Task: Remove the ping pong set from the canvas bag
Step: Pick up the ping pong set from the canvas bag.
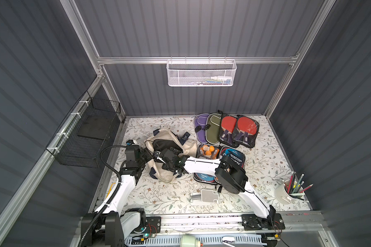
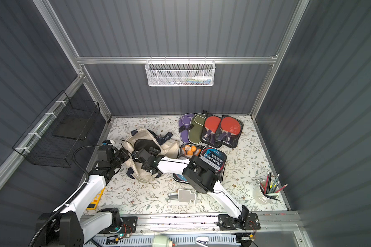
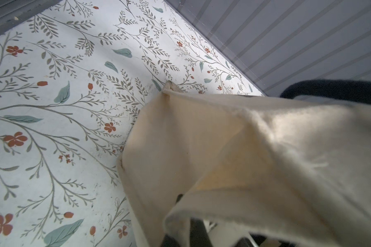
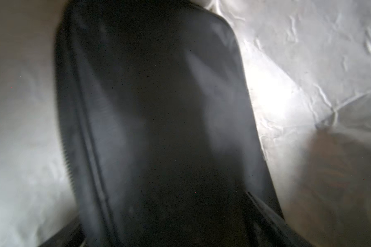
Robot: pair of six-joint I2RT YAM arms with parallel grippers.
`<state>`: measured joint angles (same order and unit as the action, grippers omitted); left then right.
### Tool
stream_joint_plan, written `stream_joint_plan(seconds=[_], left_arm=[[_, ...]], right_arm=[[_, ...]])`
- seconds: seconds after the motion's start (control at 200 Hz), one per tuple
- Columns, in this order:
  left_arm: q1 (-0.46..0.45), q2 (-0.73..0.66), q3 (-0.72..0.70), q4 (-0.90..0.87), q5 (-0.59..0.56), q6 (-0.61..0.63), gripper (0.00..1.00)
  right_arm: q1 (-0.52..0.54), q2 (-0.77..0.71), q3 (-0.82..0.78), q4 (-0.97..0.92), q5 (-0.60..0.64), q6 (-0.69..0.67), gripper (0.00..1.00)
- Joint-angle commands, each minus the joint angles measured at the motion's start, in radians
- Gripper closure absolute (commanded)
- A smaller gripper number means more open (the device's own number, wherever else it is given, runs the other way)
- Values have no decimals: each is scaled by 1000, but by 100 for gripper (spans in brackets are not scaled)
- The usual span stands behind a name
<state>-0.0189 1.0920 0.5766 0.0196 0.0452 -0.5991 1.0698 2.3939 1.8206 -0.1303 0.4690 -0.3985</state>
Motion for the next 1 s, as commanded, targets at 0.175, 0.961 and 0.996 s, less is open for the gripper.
stream_joint_plan(seconds=[0.175,0.961,0.996], left_arm=[[2,-32,6,-99,-11,2,100],[4,22,66,-81,-33,2,100],[4,31,78,-77,-33,2,100]], right_arm=[[-31,127,109,-48,87,25,16],[-21,-217,-55,-74,-162,176,100],[-19,-241,-63,-78,-187,182,100]])
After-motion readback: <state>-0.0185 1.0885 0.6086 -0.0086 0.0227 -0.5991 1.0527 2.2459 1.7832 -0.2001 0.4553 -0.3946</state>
